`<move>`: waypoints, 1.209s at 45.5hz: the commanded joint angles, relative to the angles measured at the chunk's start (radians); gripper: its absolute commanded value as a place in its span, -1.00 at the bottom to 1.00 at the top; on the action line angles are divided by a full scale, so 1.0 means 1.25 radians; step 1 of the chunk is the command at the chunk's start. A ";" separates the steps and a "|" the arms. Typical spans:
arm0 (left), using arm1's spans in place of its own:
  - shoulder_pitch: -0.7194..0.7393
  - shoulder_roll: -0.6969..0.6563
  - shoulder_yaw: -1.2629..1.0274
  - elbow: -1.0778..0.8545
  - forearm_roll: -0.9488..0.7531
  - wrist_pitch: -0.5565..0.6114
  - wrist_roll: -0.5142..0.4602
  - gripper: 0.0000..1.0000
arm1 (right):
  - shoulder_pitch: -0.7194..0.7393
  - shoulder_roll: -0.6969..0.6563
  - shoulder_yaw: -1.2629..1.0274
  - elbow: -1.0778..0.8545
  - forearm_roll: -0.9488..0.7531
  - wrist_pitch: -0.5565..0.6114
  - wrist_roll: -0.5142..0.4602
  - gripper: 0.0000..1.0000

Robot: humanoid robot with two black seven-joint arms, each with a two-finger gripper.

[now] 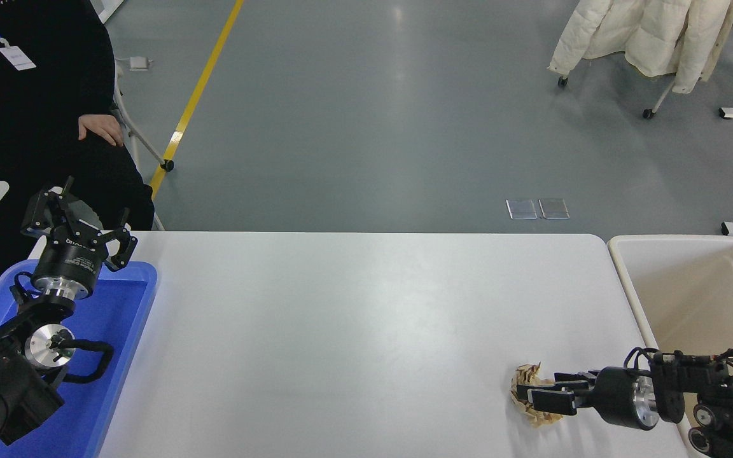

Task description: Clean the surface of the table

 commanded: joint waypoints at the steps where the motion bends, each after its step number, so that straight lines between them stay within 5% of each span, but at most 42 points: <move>1: 0.000 0.000 0.000 -0.001 0.000 0.000 0.000 1.00 | -0.013 0.028 -0.006 -0.019 -0.030 -0.013 0.000 1.00; 7: 0.000 0.000 0.000 0.001 0.000 0.000 0.000 1.00 | -0.022 0.034 -0.012 -0.032 -0.080 -0.042 0.002 0.88; 18: 0.000 0.000 0.000 0.001 0.000 0.000 0.000 1.00 | -0.023 0.034 -0.023 -0.042 -0.112 -0.055 0.003 0.24; 22: 0.000 0.000 0.000 -0.001 -0.001 0.000 0.000 1.00 | -0.021 0.033 -0.022 -0.042 -0.120 -0.057 0.003 -0.15; 26: 0.000 0.000 0.000 0.001 -0.001 0.000 0.000 1.00 | -0.014 0.029 -0.020 -0.042 -0.121 -0.057 -0.002 -0.96; 27: 0.000 0.000 0.000 0.001 0.000 0.000 0.000 1.00 | -0.013 0.028 -0.020 -0.043 -0.120 -0.056 -0.003 -1.00; 55: 0.000 0.000 0.000 0.001 0.000 0.000 0.000 1.00 | 0.022 -0.131 -0.002 0.072 -0.072 -0.032 0.002 -1.00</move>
